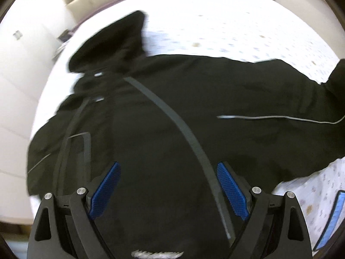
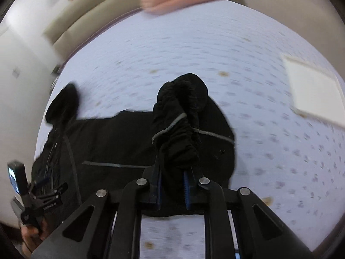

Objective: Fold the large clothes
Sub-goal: 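Lay the sleeve over the jacket back and open the right gripper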

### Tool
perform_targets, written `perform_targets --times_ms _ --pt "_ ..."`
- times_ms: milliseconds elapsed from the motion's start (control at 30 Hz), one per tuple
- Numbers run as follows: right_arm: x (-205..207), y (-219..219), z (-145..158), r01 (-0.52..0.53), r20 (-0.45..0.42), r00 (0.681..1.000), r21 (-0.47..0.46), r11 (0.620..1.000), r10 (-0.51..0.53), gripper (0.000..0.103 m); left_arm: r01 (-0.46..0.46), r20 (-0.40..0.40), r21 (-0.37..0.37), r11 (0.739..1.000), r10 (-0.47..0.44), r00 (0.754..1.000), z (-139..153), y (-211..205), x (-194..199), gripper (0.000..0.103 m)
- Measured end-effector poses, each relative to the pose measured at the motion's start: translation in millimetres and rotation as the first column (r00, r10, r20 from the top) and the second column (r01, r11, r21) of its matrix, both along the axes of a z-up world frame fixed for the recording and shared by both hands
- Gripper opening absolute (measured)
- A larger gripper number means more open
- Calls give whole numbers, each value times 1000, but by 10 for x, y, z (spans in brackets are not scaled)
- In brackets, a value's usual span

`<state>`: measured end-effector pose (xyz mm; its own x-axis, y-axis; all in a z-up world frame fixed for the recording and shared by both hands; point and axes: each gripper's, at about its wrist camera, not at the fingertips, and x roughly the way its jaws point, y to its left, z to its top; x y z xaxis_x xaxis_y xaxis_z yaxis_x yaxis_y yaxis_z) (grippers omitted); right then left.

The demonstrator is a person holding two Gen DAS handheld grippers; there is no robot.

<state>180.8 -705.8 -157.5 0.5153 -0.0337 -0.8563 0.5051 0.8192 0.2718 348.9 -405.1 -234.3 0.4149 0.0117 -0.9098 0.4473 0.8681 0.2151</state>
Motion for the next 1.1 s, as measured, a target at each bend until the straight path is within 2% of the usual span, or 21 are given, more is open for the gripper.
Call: perform_targets --times_ms 233,433,700,900,1100 --pt "692 1300 145 -167 -26 986 -73 983 166 18 -87 -5 -15 996 87 996 287 912 197 92" --pt "1205 2209 128 -267 -35 964 -82 960 265 18 -161 -41 -46 986 159 986 323 1634 467 92" --pt "1815 3207 70 -385 -22 923 -45 922 384 18 -242 -66 -48 969 238 969 264 2420 810 92" --pt "2219 3986 70 -487 13 873 -19 873 488 18 -296 -98 -79 952 288 953 244 2823 1045 92" --pt "2565 4642 -89 -560 19 828 52 827 560 18 -359 -119 -91 929 348 930 205 3218 1162 92"
